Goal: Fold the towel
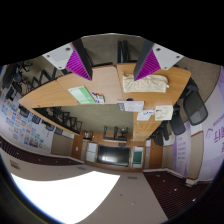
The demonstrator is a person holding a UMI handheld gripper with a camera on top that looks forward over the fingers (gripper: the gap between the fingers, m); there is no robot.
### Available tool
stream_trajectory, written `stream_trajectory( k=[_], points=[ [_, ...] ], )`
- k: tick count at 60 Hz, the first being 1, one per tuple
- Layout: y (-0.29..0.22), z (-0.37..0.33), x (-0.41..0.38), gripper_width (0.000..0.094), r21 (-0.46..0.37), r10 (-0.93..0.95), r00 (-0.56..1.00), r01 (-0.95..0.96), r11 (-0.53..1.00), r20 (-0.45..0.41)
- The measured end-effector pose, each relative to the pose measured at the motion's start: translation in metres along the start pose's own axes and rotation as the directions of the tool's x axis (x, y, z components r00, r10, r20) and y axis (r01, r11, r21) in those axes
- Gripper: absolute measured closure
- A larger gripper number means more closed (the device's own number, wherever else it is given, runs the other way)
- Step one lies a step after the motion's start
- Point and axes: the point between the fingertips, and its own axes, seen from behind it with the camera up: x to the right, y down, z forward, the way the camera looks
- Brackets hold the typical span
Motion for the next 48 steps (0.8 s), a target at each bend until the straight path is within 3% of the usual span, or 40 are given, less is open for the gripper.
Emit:
stream_trajectory(
  k=[20,34,48],
  points=[
    [0.078,0.002,-0.030,0.0087,-0.108,0.035,0.998,-0.030,0.994,0.045],
    [0.130,0.043,-0.153,0.0086,-0.182,0.007,0.978,0.032,0.983,0.209],
    [0.111,0.157,-0.300,0.0085,-0.177,0.012,0.945,0.049,0.983,0.327]
  ],
)
